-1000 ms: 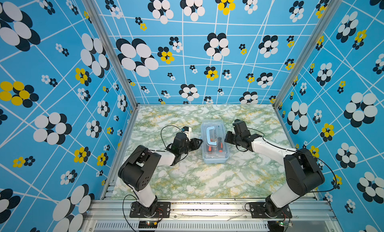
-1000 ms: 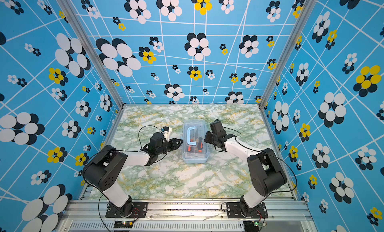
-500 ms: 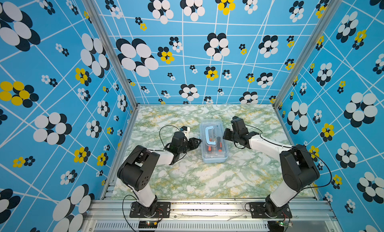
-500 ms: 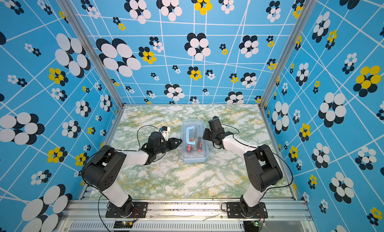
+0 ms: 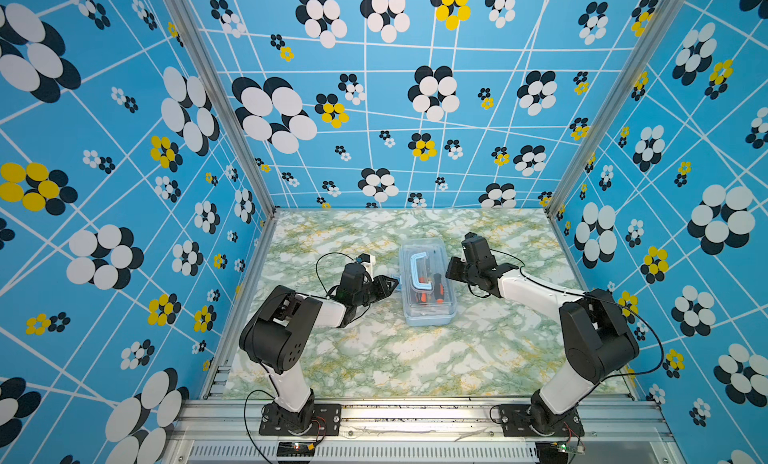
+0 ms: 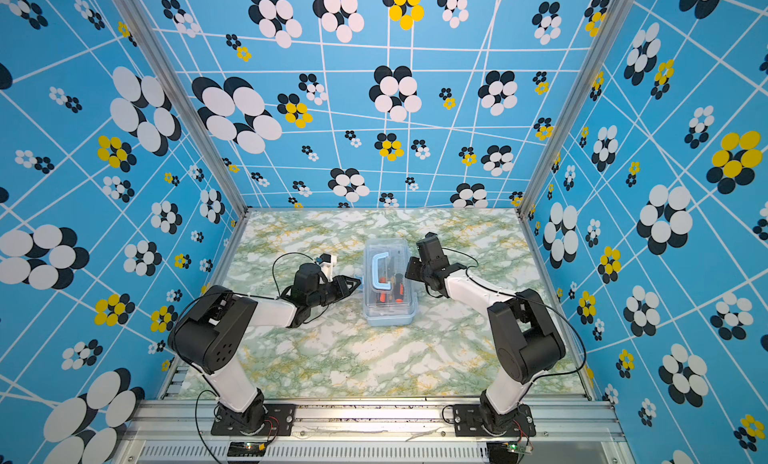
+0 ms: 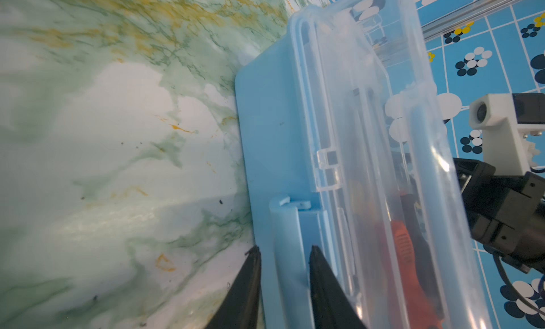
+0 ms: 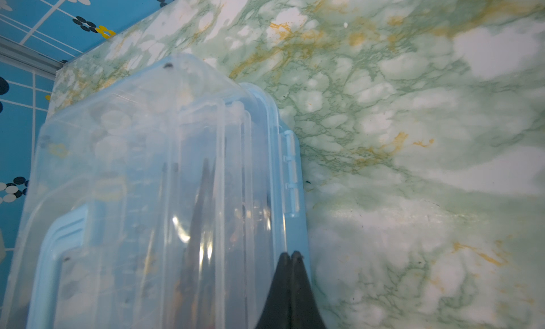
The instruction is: Pack the tool kit
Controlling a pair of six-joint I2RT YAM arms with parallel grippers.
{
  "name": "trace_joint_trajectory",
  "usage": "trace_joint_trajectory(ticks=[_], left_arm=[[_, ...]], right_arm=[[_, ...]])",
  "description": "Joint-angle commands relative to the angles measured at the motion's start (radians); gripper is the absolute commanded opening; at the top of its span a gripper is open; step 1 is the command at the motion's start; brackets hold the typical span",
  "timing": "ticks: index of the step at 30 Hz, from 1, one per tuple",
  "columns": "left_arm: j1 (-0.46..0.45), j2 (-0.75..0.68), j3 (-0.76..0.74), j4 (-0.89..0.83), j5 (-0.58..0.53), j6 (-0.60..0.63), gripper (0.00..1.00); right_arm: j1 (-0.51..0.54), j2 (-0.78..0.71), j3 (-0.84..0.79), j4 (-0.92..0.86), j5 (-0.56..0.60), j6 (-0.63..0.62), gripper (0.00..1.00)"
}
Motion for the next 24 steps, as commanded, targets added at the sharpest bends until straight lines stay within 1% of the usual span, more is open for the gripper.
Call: trace_joint_trajectory(ticks=[1,5,7,16,24], left_arm=[[0.005,0.022,0.018,0.020,0.030,-0.011,0.24],[0.007,0.008,0.013,0.022,0.021,-0.009,0.18],[0.007,-0.009,0.009,0.021,0.013,-0.006,0.16],[0.006,-0.094,0.036,-0.069,0.013,0.031,0.16],[-0.004,-0.133,0.049,-0.104,0.013,0.036,0.17]], right_arm=[[0.027,0.053,-0.003,-0.053,-0.046,-0.009,0.00],[0.026,0.056,-0.003,-0.049,-0.051,-0.004,0.00],[0.027,0.058,-0.003,-0.049,-0.054,-0.003,0.00],[0.027,0.055,-0.002,-0.048,-0.062,-0.001,0.00],[0.027,0.062,0.001,-0.045,-0.063,0.002,0.00]])
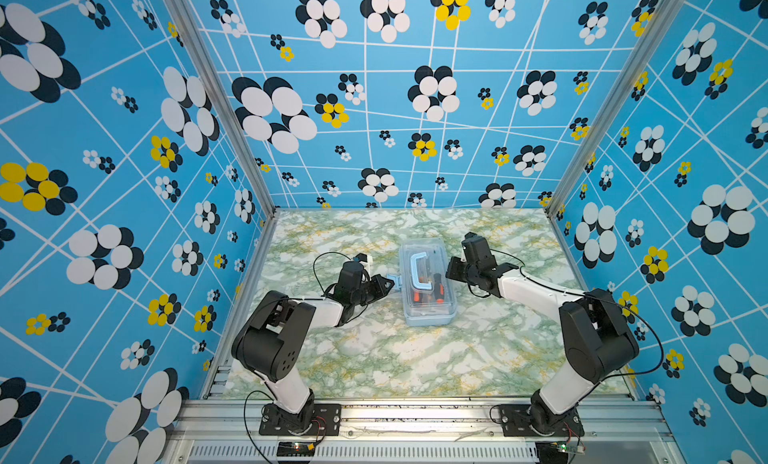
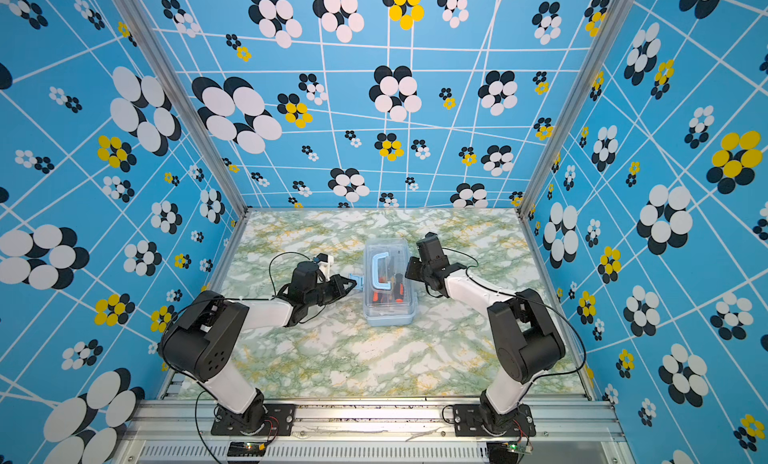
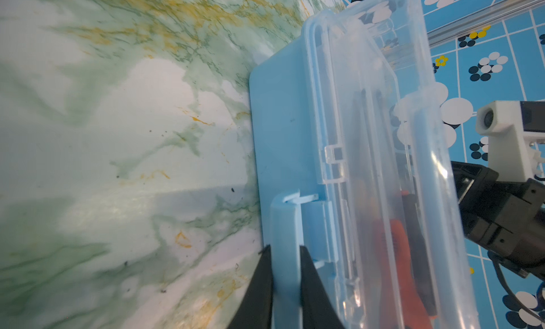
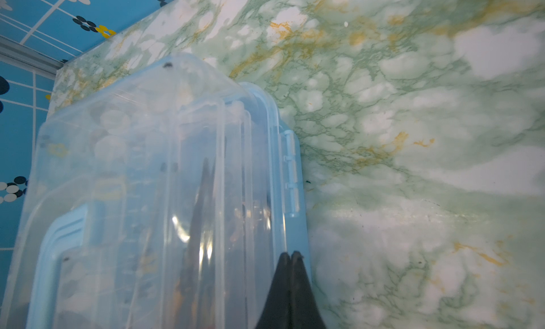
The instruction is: Pack the tool kit
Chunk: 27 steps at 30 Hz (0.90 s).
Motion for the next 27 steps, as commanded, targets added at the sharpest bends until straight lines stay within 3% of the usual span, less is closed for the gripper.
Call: trace_joint_trajectory(ticks=[1,14,27], left_arm=[[-0.014,-0.060,0.042,0.020,0.039,0.033,0.17],[-0.043,-0.112,0.052,-0.040,0.018,0.046,0.30],[-0.047,-0.115,0.035,-0.005,0.020,0.029,0.34]], right_arm=[[0.027,0.059,-0.001,-0.045,-0.062,0.003,0.00],[0.029,0.044,-0.002,-0.042,-0.069,0.003,0.00],[0.029,0.045,-0.007,-0.046,-0.076,0.004,0.00]])
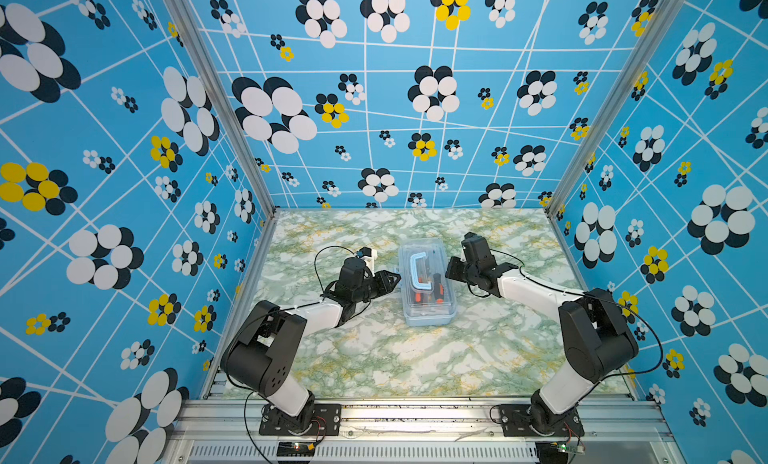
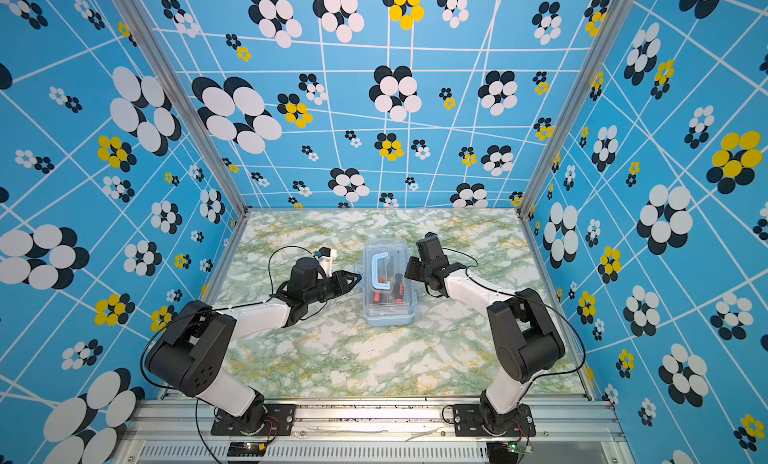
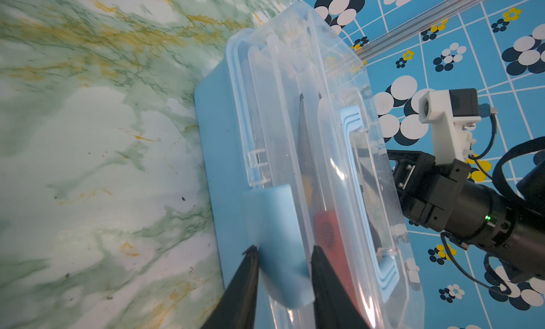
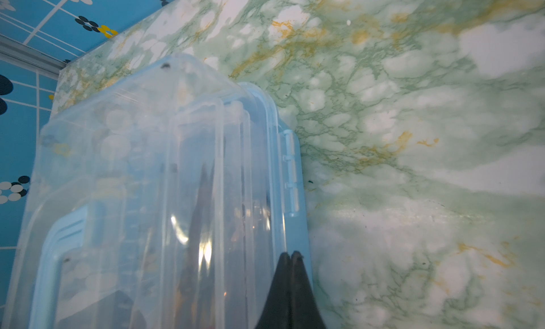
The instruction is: Pack the tool kit
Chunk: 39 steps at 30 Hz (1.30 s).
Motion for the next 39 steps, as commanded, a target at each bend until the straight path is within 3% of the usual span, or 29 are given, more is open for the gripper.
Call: trace_joint_trajectory(ticks=[1,18,29,32,35,39], left_arm=[[-0.008,-0.024,0.010,0.034,0.023,0.000,0.34],[-0.007,0.040,-0.006,0.114,0.043,-0.049,0.35],[-0.007,0.091,-0.028,0.158,0.035,-0.057,0.34],[-0.007,0.104,-0.027,0.171,0.035,-0.061,0.34],[-0.007,0.107,-0.031,0.172,0.034,-0.061,0.33],[-0.007,0.100,-0.037,0.163,0.032,-0.046,0.34]], right_arm=[[0.030,0.043,-0.008,-0.047,-0.069,0.000,0.00],[0.033,0.030,-0.003,-0.056,-0.051,0.005,0.00],[0.172,-0.100,0.117,-0.192,0.336,-0.130,0.00],[0.221,-0.090,0.169,-0.226,0.389,-0.173,0.00],[0.257,-0.069,0.201,-0.236,0.371,-0.184,0.00],[0.266,-0.034,0.209,-0.214,0.245,-0.148,0.00]])
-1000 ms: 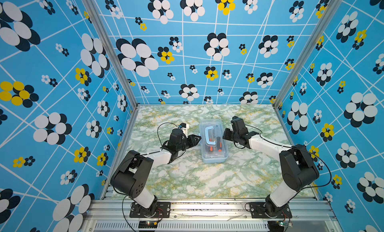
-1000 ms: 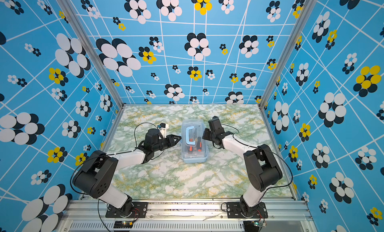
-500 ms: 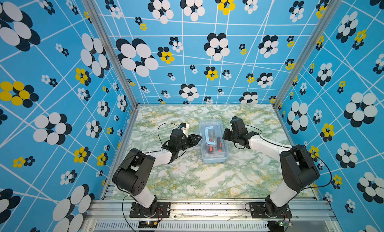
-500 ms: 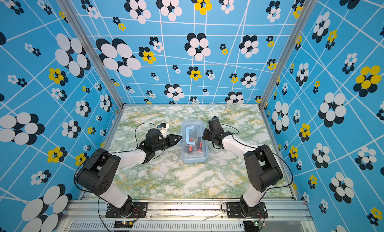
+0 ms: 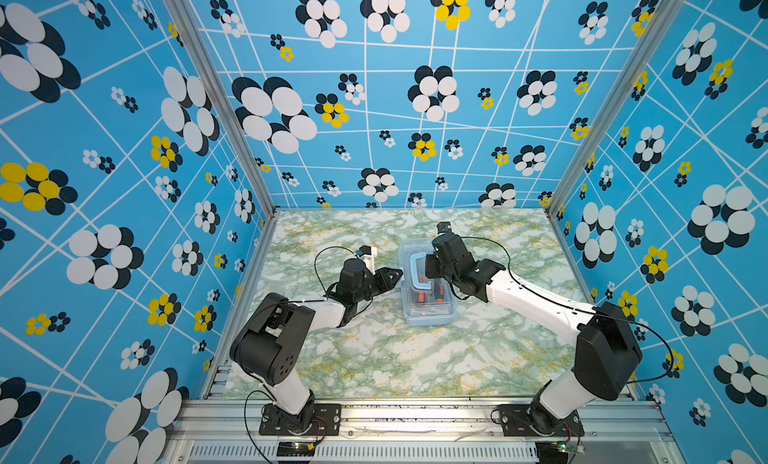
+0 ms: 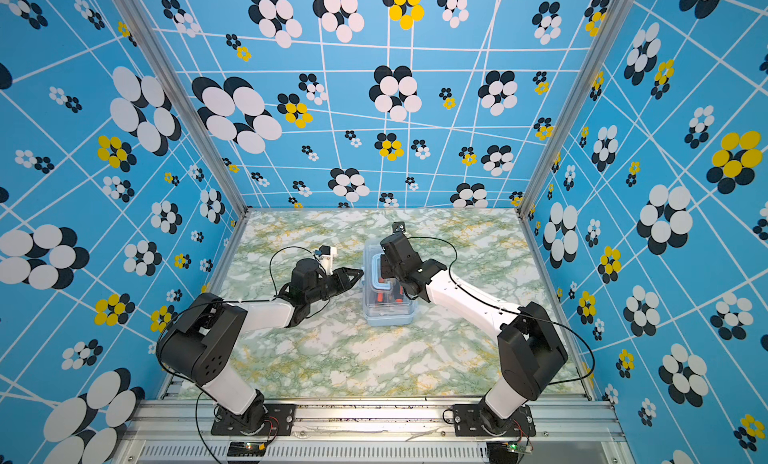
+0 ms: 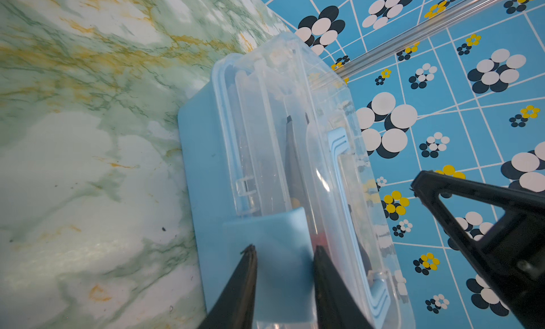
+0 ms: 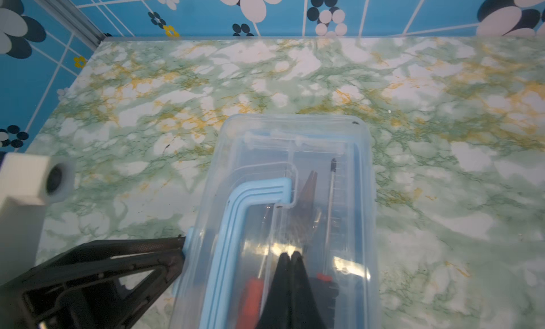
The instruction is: Pack the tool kit
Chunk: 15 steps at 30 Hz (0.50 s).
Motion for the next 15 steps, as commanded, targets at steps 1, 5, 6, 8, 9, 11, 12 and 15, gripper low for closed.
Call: trace_joint_trajectory(ticks=[1,5,6,8,9,11,12,15], left_arm=[[-0.010,0.024,-0.022,-0.027,0.019,0.017,0.35],[-0.011,0.024,-0.027,-0.037,0.026,0.024,0.36],[-0.011,0.024,-0.028,-0.036,0.026,0.026,0.36],[-0.011,0.018,-0.035,-0.040,0.026,0.030,0.35],[-0.012,0.017,-0.038,-0.042,0.024,0.034,0.35],[-0.012,0.011,-0.042,-0.051,0.018,0.039,0.34],[-0.011,0.011,-0.045,-0.047,0.019,0.043,0.34],[-0.012,0.020,-0.046,-0.044,0.023,0.044,0.32]], right_arm=[[-0.005,0.048,0.011,-0.028,-0.086,0.012,0.00],[-0.005,0.083,-0.012,0.019,-0.174,0.038,0.00],[-0.005,0.089,-0.021,0.036,-0.196,0.046,0.00],[-0.005,0.098,-0.039,0.069,-0.244,0.063,0.00],[-0.005,0.104,-0.047,0.080,-0.260,0.069,0.00],[-0.006,0.114,-0.058,0.100,-0.291,0.086,0.00],[-0.005,0.118,-0.064,0.108,-0.301,0.091,0.00],[-0.005,0.119,-0.086,0.129,-0.322,0.106,0.00]])
